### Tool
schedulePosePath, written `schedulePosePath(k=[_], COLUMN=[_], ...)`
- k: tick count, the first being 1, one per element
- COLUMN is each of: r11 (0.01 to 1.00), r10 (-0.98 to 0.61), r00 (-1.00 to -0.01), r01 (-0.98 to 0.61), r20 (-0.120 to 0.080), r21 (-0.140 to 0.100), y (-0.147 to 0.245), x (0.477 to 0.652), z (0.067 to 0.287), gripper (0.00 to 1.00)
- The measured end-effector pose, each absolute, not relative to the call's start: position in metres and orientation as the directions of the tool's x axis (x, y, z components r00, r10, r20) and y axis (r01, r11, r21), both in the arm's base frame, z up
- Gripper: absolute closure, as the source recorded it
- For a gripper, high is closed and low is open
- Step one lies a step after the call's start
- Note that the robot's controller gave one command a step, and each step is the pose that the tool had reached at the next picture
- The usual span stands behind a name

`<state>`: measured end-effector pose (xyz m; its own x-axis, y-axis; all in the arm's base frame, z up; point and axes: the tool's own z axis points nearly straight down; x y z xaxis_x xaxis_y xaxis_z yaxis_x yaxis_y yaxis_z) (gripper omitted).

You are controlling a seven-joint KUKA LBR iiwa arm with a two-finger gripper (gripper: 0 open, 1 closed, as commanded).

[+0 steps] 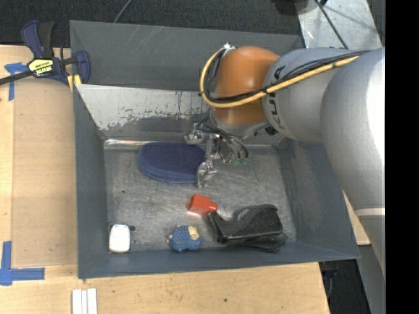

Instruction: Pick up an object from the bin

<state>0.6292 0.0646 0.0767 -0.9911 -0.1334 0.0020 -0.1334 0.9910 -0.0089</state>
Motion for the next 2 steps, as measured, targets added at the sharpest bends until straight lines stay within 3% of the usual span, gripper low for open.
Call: schedulePosePath(k=[1,2], r11=[0.991,0.969], r10=[-0.131,-0.248], r00=[-0.991,-0.969], r01=[-0.131,-0.248], r20=[-0.011,-0.012], r21=[-0.004,-0.002], y=[0.066,0.058], x=[0.631,0.615], z=[0.077,0.201], gripper=[1.0,1.0])
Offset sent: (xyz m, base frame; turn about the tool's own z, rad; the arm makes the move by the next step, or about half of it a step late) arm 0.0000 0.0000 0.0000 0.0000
